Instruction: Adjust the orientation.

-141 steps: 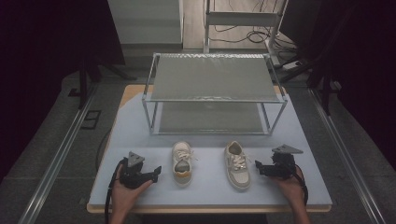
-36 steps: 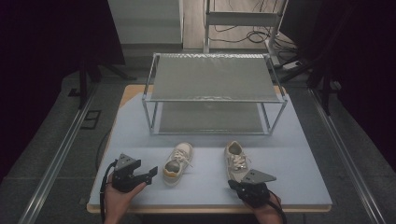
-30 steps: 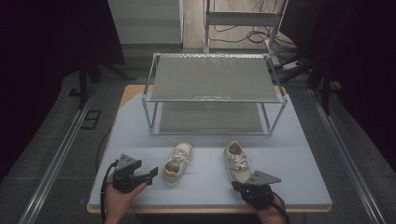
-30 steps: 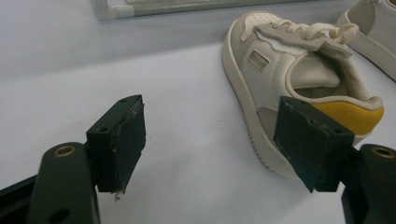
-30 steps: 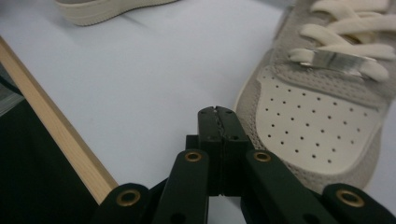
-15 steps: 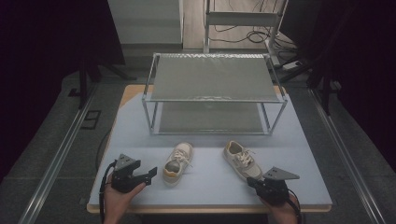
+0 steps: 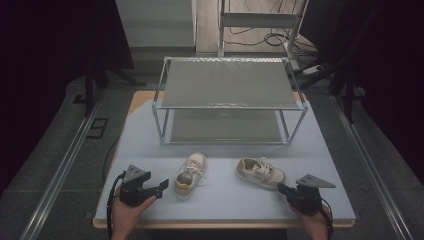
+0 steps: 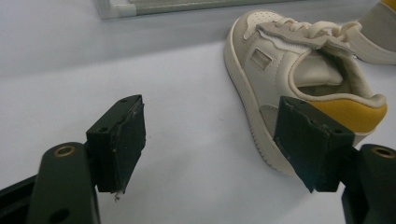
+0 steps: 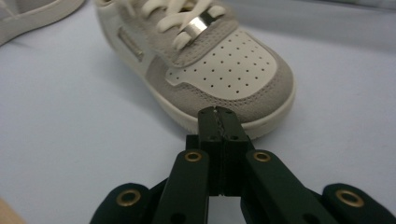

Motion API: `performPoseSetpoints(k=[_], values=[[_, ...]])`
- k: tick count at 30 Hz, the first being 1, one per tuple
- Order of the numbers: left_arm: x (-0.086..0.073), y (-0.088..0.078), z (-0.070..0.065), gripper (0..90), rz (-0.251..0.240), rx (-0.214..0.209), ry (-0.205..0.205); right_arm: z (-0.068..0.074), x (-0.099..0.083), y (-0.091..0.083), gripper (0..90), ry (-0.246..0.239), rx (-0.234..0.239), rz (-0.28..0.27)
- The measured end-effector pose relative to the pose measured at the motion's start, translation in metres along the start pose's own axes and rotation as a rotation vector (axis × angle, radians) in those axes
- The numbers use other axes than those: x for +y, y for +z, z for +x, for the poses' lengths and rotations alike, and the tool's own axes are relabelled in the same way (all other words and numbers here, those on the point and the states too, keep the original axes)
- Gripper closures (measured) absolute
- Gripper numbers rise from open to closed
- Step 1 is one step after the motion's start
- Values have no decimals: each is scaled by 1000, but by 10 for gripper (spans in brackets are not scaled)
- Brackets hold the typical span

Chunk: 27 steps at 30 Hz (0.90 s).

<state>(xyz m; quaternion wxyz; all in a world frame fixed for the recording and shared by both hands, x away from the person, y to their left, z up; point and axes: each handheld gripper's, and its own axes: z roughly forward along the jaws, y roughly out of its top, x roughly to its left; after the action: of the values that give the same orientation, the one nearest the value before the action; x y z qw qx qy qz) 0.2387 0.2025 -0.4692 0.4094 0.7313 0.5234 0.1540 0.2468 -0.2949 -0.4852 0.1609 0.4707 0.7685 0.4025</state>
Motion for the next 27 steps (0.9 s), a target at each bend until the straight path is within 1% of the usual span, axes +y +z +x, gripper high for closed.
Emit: performPoseSetpoints(k=[1, 3, 5, 7, 9, 13, 15, 16, 17, 19, 22, 25, 27], values=[[0, 0, 0, 248, 2, 0, 0, -4, 1, 1, 897, 6, -9, 0], [0, 1, 0, 248, 4, -1, 0, -6, 2, 1, 897, 11, -11, -3], [0, 2, 0, 248, 7, -5, -1, -13, 5, 4, 897, 24, -16, -4], [-1, 3, -1, 248, 9, -4, 0, -14, 6, 5, 897, 25, -19, -5], [0, 3, -1, 248, 10, -6, 4, -22, 13, 12, 897, 32, -35, -4], [0, 2, -1, 248, 9, 1, 2, -28, 19, 18, 897, 31, -48, 2], [0, 2, 0, 249, 8, 1, -1, -33, 26, 27, 897, 30, -57, 2], [0, 2, 0, 249, 8, 1, -1, -33, 26, 27, 897, 30, -57, 2], [0, 1, 1, 249, 6, 2, -4, -38, 30, 31, 897, 40, -49, 0], [0, 1, 1, 249, 6, 4, -3, -39, 31, 33, 897, 40, -48, 0], [0, 1, 0, 248, 5, 4, -1, -42, 37, 41, 897, 30, -47, 5], [0, 1, -1, 248, 5, 4, 2, -43, 43, 48, 897, 11, -52, 6], [0, 2, -2, 249, 10, 4, 4, -44, 44, 50, 897, 11, -46, -4]])
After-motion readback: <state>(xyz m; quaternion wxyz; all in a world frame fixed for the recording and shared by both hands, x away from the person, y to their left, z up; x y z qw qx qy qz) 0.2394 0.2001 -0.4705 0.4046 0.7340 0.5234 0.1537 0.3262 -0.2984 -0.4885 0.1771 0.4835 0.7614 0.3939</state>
